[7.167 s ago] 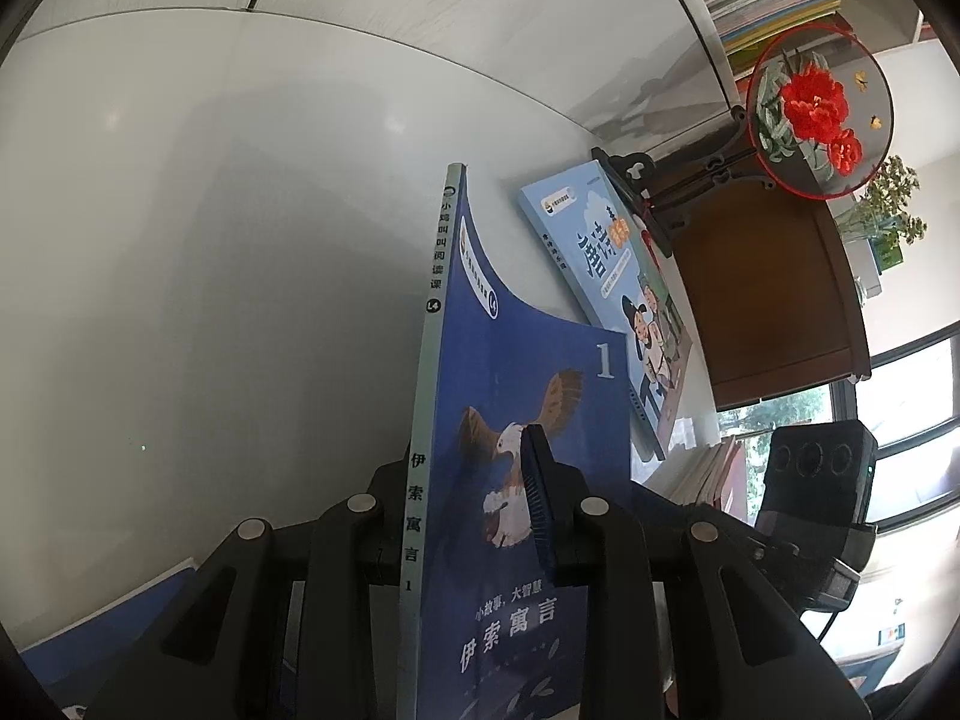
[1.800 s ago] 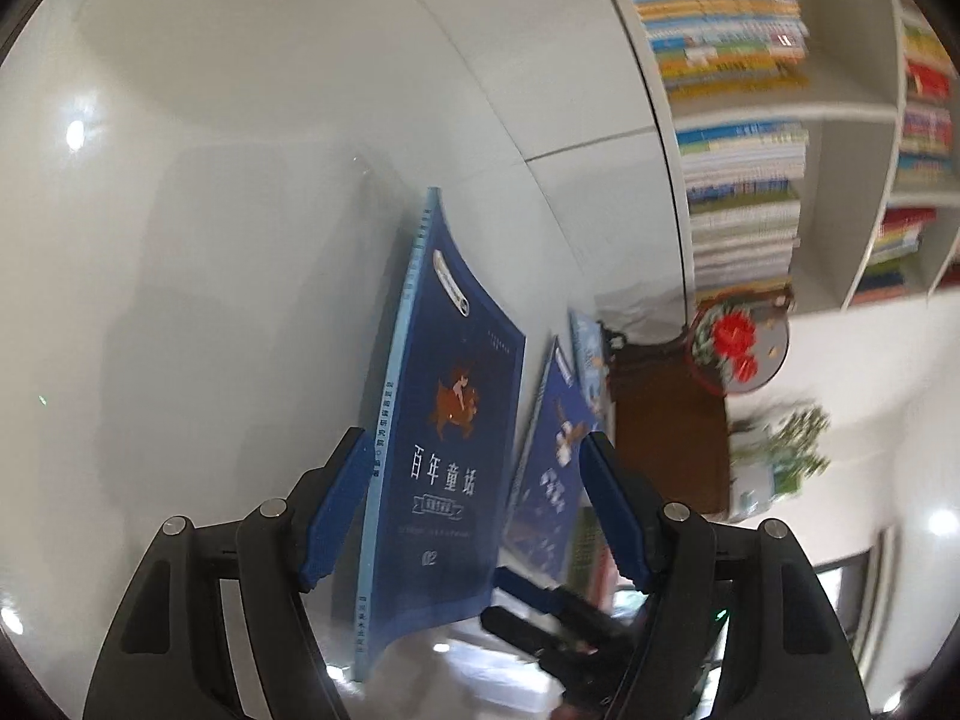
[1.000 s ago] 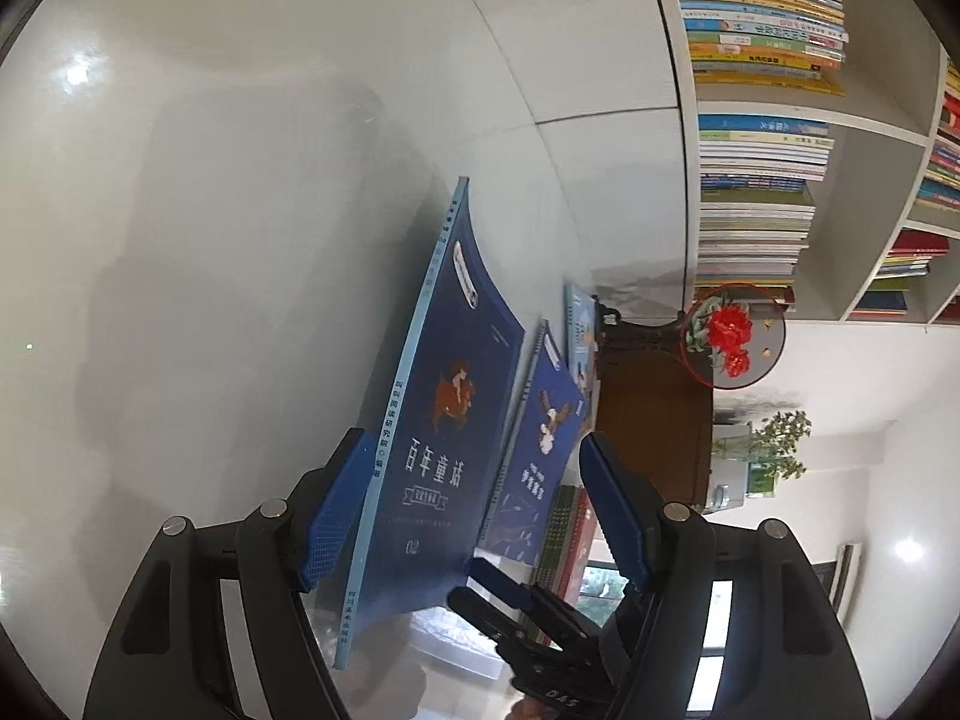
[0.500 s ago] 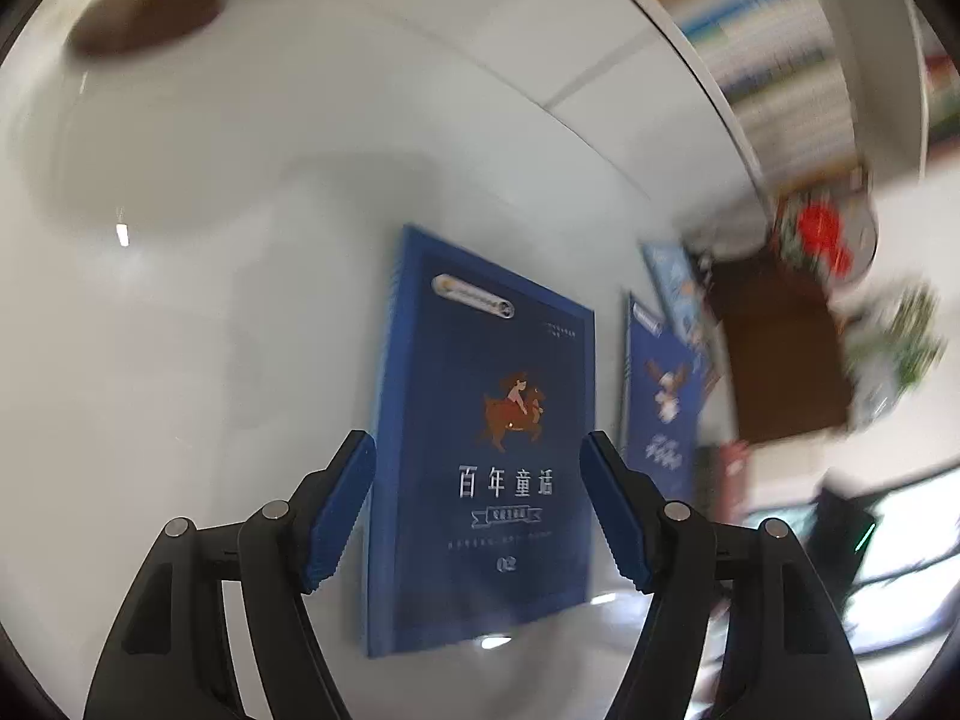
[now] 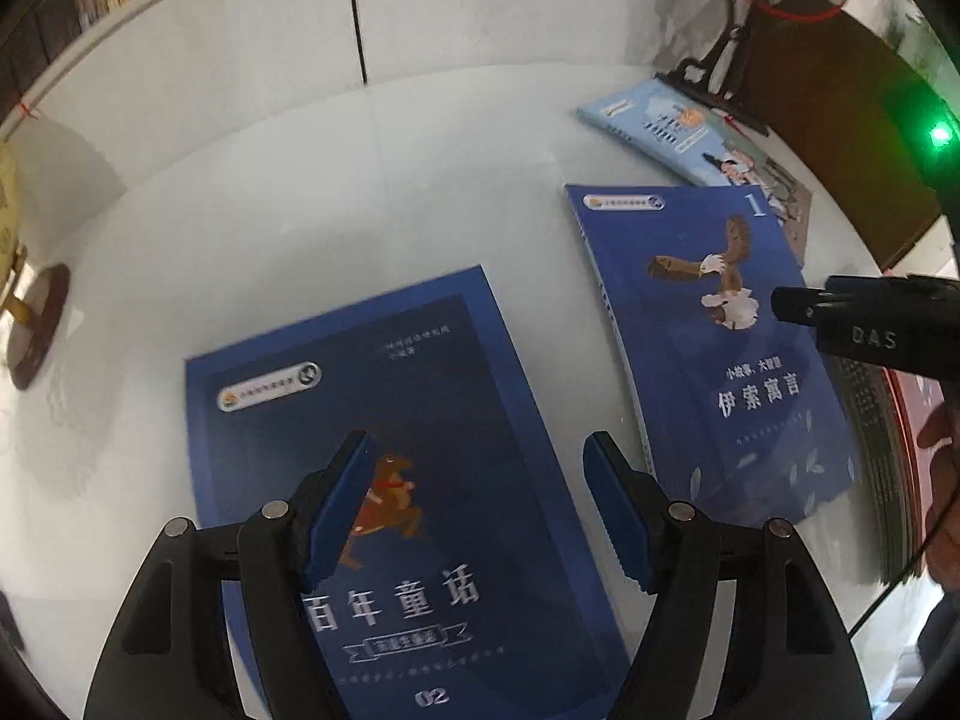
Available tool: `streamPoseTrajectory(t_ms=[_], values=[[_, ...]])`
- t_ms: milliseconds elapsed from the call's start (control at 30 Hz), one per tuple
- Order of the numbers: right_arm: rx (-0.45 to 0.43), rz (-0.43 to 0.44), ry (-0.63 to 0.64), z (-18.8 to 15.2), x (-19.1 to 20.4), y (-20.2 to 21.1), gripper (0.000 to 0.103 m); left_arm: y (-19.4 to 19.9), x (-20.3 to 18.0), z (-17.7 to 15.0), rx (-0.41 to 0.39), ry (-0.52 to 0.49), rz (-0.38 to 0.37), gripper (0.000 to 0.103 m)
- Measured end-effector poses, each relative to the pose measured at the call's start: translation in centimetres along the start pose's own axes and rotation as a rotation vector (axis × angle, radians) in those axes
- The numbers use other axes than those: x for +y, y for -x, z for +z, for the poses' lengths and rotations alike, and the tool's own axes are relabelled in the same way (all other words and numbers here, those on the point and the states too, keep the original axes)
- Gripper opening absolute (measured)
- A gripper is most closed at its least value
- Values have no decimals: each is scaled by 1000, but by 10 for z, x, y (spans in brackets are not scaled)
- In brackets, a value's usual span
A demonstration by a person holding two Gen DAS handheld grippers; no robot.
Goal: Organize books
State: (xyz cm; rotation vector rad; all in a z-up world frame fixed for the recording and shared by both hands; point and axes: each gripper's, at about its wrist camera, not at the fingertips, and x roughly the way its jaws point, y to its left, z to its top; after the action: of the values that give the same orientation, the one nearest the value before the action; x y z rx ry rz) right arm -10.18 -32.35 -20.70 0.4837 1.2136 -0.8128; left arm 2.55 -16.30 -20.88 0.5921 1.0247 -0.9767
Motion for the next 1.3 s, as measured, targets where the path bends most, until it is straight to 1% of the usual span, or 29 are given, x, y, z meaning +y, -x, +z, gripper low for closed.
streamPoseTrajectory(t_ms=[100,167,233,300,400,500,567,667,767,900,933,967,1000,1100,1167,1200,1233,1300], values=[[2,-5,-27,1,-6,-5,56,-10,-1,6,16,34,13,70],[2,-6,-48,3,-10,-9,56,-15,-9,11,18,30,29,70],[18,0,-64,5,-12,-14,57,-20,-19,17,15,16,88,70],[30,8,-70,7,-13,-18,57,-23,-29,19,6,-7,131,70],[31,-28,-57,7,-13,-21,57,-24,-38,19,-5,-38,192,72],[30,-42,-64,8,-16,-21,57,-22,-38,18,-7,-44,212,74],[50,-35,-68,9,-17,-23,57,-21,-33,18,1,-20,234,74],[71,-12,-92,12,-22,-25,57,-19,-21,16,16,24,218,74],[111,25,-124,15,-30,-29,60,-16,-12,14,27,44,216,74],[148,65,-121,20,-33,-34,62,-10,-4,11,19,45,241,75],[151,82,-118,19,-32,-33,62,-12,-2,9,16,44,247,76],[159,123,-112,19,-29,-33,62,-13,-1,11,14,44,259,77],[178,158,-105,18,-25,-34,66,-11,4,10,15,49,271,77],[160,122,-35,13,-7,-30,67,-12,21,8,21,82,285,77],[158,152,-11,8,5,-27,67,-13,31,6,29,109,289,77],[163,184,-7,5,11,-27,67,-10,39,3,42,132,279,76],[163,202,1,3,16,-26,68,-9,47,0,56,159,249,76],[140,203,51,-1,33,-23,70,-8,57,-2,68,200,192,75]])
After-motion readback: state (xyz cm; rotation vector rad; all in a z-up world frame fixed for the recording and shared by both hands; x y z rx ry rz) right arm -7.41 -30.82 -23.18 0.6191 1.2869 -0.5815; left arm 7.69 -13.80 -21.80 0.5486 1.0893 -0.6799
